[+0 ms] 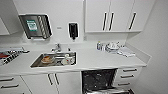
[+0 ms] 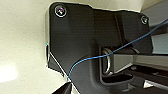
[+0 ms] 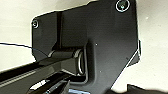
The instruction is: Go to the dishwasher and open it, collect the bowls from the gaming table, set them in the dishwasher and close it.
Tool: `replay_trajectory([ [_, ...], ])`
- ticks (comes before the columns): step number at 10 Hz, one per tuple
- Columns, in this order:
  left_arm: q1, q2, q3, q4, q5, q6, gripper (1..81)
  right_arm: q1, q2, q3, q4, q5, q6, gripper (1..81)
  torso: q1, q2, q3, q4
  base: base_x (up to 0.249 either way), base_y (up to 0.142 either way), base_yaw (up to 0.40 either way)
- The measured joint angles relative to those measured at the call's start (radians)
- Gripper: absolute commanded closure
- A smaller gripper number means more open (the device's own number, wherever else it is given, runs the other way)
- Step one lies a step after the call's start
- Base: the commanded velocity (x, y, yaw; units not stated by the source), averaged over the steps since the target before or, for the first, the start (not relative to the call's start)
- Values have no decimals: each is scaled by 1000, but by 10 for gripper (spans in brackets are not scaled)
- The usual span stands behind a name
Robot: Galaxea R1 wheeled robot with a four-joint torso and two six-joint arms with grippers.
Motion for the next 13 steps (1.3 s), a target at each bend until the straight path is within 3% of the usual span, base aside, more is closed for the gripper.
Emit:
replay_trajectory([
  [5, 22, 14, -7, 0, 11, 0, 10, -17, 17, -27, -1, -3, -2, 10, -2, 3, 136, 0, 0, 0, 0],
  [7, 27, 43, -33, 0, 22, 0, 10, -24, 23, -31, -1, -7, -2, 10, -3, 2, 153, 0, 0, 0, 0],
  [10, 27, 109, -161, 0, 29, 0, 10, -26, 65, -108, -1, -8, -1, 10, -3, 2, 151, 0, 0, 0, 0],
  [13, 22, 187, -250, 0, 33, -1, 10, -30, 151, -292, 0, -9, -1, 10, -3, 2, 151, 0, 0, 0, 0],
])
